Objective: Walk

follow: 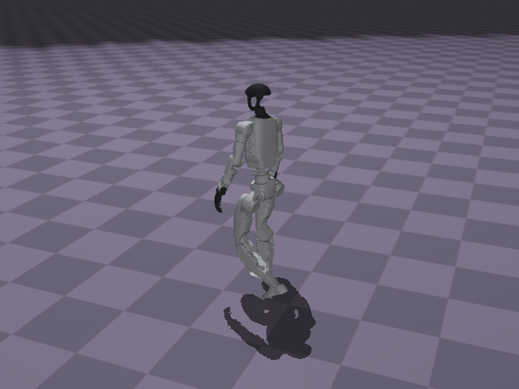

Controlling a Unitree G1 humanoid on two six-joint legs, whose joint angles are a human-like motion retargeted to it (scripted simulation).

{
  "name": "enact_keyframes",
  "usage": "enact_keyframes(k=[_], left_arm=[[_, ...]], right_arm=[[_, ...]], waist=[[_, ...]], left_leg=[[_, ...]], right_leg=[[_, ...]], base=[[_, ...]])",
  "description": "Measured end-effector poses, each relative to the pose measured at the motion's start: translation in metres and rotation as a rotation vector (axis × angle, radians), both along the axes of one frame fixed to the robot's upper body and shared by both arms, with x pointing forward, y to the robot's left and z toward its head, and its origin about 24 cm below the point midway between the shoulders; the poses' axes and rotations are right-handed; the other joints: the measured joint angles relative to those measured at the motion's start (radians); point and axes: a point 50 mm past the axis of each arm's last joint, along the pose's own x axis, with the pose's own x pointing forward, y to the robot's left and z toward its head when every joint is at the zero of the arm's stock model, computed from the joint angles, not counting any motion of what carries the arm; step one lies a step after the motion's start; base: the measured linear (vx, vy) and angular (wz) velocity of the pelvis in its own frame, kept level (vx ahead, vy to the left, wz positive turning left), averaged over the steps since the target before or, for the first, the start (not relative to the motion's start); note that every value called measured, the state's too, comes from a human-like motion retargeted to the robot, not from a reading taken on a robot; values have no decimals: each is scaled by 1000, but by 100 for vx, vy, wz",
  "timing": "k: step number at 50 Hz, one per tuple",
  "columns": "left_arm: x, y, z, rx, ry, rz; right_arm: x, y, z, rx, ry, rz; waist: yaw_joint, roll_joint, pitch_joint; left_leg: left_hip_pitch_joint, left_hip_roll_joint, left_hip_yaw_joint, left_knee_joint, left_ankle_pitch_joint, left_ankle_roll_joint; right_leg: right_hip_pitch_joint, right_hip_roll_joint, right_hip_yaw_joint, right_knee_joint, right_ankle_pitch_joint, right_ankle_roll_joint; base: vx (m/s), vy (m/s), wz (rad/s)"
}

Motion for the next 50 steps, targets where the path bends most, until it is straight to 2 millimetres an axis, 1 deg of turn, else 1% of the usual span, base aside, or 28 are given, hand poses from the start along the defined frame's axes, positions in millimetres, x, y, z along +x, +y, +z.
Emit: enact_keyframes(k=[2,5,7,10,12,15,17,18,20,23,25,28,30,32,35,41,50], left_arm=[[1,2,0,4,9,-3],[-7,2,-4,6,35,-5],[-6,4,-3,10,39,-7],[-12,4,-6,10,58,-4],[-10,6,-5,11,60,1],[-15,6,-7,6,72,11],[-13,8,-6,3,69,20],[-16,8,-7,1,74,24],[-14,9,-7,-4,71,35],[-20,9,-9,-13,79,54],[-18,11,-8,-19,74,69],[-25,11,-10,-28,85,88],[-24,13,-9,-31,82,103],[-31,13,-12,-33,95,116],[-39,14,-14,-35,113,132],[-59,21,-20,-20,171,158],[-73,21,-25,-7,218,156]], right_arm=[[2,0,1,4,0,11],[-4,1,-2,7,22,24],[-4,1,-2,12,30,33],[-13,2,-5,16,60,44],[-14,1,-6,23,73,52],[-25,3,-10,28,108,59],[-27,2,-10,35,122,67],[-31,3,-12,37,135,69],[-34,3,-13,41,149,72],[-45,4,-16,47,182,74],[-46,4,-17,50,193,78],[-57,6,-20,54,222,79],[-57,7,-20,57,228,88],[-62,10,-22,60,240,94],[-60,15,-24,67,237,114],[-39,31,-23,86,182,173],[-34,39,-24,82,166,208]], waist=[[-2,-26,5],[12,-12,5],[10,-39,10],[23,-25,12],[21,-54,17],[33,-42,20],[30,-72,25],[33,-66,27],[33,-88,29],[42,-77,36],[39,-108,36],[47,-99,44],[44,-128,41],[48,-122,47],[51,-127,48],[48,-154,42],[41,-198,26]], left_leg=[[-18,-18,11,-16,-10,20],[-43,12,15,-13,-58,35],[-58,-13,25,-47,-66,52],[-84,10,27,-65,-109,63],[-97,-19,40,-119,-116,79],[-121,-7,37,-157,-151,84],[-130,-44,47,-227,-146,95],[-139,-38,44,-236,-154,95],[-147,-68,52,-302,-145,102],[-176,-64,44,-328,-154,98],[-183,-101,52,-403,-125,103],[-216,-99,43,-416,-124,95],[-222,-130,50,-496,-89,97],[-246,-128,42,-498,-86,90],[-276,-135,38,-535,-71,84],[-320,-153,42,-629,-29,75],[-350,-155,64,-709,35,72]], right_leg=[[34,-29,3,-44,8,6],[41,-18,-5,-18,-14,7],[70,-50,-3,-55,-9,14],[75,-40,-12,-28,-32,14],[101,-75,-12,-61,-31,21],[104,-67,-18,-30,-55,20],[125,-103,-17,-56,-57,25],[126,-98,-20,-41,-66,24],[140,-124,-19,-53,-73,26],[143,-118,-24,-13,-100,23],[158,-152,-22,-37,-104,24],[162,-147,-24,6,-133,21],[176,-176,-20,-19,-136,21],[180,-173,-22,13,-156,20],[186,-180,-21,40,-183,17],[199,-209,-21,75,-229,17],[227,-245,-23,122,-294,21]], base=[[15,-1,32],[13,-1,20],[13,-2,33],[12,-2,22],[13,-2,34],[11,-1,22],[12,-1,33],[11,-1,27],[12,0,27],[10,0,20],[14,0,29],[11,1,17],[14,1,23],[11,3,15],[13,3,12],[14,4,14],[18,8,12]])
